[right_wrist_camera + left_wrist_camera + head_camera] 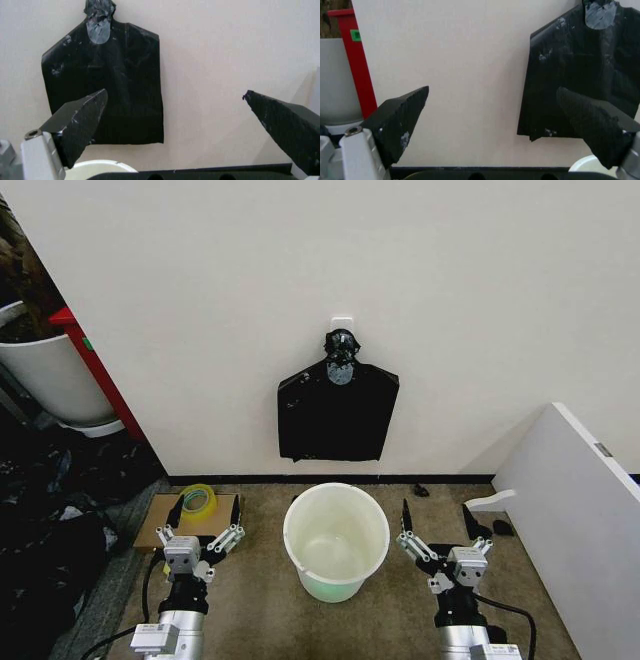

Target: Place the garbage bag over the trash bin.

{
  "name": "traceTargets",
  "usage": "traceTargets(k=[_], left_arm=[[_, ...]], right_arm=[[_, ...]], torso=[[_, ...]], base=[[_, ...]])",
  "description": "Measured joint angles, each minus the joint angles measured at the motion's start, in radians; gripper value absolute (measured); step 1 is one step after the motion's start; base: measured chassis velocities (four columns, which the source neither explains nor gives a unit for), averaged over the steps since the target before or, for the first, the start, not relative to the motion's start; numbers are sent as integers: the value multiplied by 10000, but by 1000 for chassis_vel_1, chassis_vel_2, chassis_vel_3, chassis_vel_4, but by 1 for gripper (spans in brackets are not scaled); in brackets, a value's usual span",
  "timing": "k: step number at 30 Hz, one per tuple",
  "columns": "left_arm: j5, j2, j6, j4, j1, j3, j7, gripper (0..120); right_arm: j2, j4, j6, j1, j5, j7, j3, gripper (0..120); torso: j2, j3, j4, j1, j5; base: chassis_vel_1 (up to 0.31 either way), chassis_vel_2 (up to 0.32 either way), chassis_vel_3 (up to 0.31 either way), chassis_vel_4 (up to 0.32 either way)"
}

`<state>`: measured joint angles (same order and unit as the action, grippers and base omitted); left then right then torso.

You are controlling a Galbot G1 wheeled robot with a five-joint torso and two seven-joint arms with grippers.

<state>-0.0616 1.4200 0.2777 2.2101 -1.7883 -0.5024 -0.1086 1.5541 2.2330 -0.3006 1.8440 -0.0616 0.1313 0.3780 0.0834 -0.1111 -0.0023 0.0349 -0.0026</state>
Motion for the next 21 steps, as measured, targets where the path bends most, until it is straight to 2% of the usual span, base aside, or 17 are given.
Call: traceTargets(k=[8,14,16,20,21], left_arm=[[-168,-42,101,-146,14,-65,-7,100],[-402,-216,109,-368,261,31,54,100],[-417,-249,96,-394,292,58,58,100],[-502,-362,48,-514,339,69,74,100],[-502,-362,48,-514,339,69,74,100]], right_arm=[[-348,-611,575,-1016,1140,-298,-181,100],[-794,-1228,898,-2588,3052,-1234,-151,100],[-860,-1249,961,-2739,3259,-1326,-151,100],[-1482,-1597,1729,-3941,5133,-1884,-471,100],[-1482,-1597,1729,-3941,5133,-1884,-471,100]], torso=[[0,0,1,0,0],[-1,-1,1,0,1],[0,-1,1,1,1],[0,-1,0,1,0],[0,-1,0,1,0]], base=[[0,0,0,0],[0,0,0,0],[0,0,0,0],[0,0,0,0],[0,0,0,0]])
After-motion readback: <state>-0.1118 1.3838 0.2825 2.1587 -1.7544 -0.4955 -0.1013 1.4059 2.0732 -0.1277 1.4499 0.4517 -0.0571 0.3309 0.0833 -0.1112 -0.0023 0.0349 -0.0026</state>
